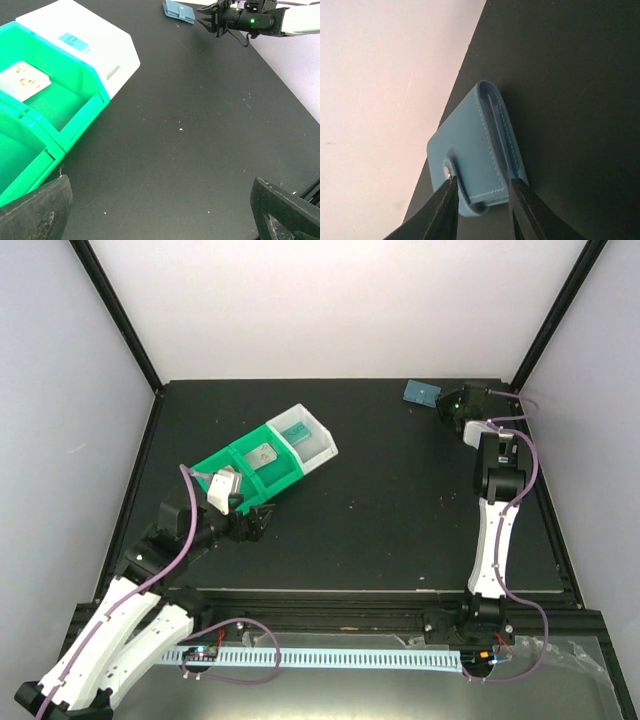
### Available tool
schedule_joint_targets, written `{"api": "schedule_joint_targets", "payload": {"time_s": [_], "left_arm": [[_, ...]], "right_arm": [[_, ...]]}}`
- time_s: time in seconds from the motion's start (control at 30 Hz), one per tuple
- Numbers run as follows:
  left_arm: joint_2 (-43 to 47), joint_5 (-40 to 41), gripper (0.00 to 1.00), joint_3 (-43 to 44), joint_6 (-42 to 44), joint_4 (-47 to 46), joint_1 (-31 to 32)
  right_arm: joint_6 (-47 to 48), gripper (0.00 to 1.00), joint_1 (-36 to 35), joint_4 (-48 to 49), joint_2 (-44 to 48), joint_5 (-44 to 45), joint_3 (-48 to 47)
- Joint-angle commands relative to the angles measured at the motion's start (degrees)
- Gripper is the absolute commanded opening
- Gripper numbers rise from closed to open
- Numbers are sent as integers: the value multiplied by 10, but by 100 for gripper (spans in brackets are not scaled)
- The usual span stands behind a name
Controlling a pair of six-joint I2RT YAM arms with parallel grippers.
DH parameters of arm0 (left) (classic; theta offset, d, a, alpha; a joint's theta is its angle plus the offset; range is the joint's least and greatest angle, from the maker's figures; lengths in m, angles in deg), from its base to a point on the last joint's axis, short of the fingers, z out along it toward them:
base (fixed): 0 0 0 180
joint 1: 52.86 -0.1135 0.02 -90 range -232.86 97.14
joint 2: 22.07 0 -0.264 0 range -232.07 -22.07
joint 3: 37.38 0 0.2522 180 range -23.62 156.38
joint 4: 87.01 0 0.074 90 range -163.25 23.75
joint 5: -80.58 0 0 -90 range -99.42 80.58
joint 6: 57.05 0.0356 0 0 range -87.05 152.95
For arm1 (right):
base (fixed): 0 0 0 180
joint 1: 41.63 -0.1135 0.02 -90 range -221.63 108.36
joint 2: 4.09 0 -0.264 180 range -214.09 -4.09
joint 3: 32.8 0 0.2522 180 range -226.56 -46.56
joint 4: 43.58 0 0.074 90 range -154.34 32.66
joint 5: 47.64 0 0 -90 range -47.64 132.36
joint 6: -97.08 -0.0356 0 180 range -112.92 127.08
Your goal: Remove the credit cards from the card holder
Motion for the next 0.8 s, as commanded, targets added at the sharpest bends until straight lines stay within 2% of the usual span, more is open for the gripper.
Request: {"api": "schedule_joint_targets", "payload": {"time_s": [0.0, 0.43, 0.77], "left_arm": [[-7, 10, 99, 2, 4, -5, -4], [-21, 9, 99, 3, 7, -8, -5], [-20, 11, 99, 3, 6, -6, -4]], "right_arm": [[-19, 31, 3, 2, -43, 3, -47], [-6, 30, 2, -13, -100, 8, -126], [19, 13, 0, 6, -103, -13, -124]]}}
